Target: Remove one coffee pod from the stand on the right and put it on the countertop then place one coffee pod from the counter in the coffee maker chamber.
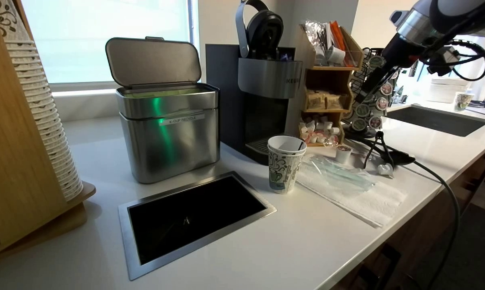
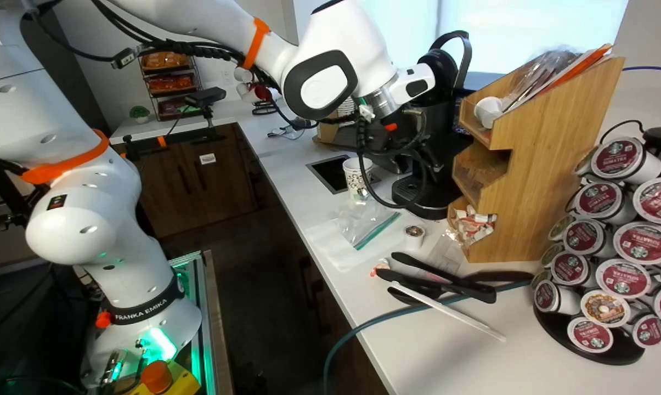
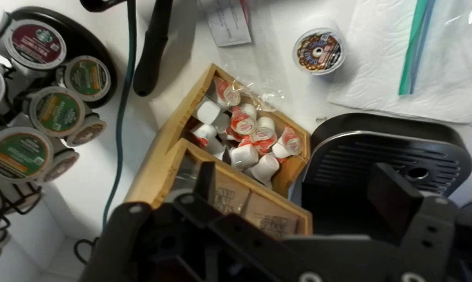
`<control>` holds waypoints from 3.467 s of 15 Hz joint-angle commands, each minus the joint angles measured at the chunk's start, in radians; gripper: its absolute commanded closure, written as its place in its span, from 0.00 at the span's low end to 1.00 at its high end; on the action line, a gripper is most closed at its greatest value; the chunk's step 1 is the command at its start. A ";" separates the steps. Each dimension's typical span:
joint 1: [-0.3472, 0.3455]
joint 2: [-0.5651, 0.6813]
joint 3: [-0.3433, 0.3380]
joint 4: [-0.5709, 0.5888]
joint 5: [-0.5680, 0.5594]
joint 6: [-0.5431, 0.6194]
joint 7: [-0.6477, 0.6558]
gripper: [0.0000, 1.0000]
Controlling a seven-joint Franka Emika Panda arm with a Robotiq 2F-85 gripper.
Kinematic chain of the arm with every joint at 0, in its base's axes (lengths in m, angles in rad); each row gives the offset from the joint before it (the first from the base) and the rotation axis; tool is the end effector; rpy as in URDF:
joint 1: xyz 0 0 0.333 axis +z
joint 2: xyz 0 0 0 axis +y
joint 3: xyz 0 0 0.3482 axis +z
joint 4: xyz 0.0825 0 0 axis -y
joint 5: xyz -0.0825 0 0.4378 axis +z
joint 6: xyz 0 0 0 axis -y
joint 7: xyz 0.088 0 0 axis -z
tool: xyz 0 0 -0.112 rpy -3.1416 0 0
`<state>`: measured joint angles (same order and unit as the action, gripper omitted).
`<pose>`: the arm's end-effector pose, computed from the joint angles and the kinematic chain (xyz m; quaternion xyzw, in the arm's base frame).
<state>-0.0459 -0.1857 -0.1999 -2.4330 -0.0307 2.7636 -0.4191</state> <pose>0.5256 -0.1322 0.4247 0.9628 0.0930 0.2428 0.0742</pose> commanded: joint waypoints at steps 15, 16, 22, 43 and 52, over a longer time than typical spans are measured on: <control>-0.241 -0.042 -0.107 0.059 0.082 0.031 0.432 0.00; -0.264 -0.042 -0.113 0.075 0.078 0.044 0.459 0.00; -0.303 0.025 -0.121 0.162 0.074 0.359 0.470 0.00; -0.207 0.209 -0.081 0.304 0.159 0.345 0.351 0.00; -0.193 0.191 -0.052 0.294 0.226 0.315 0.239 0.00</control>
<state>-0.2542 -0.0051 -0.2624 -2.1628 0.1112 3.1163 -0.0785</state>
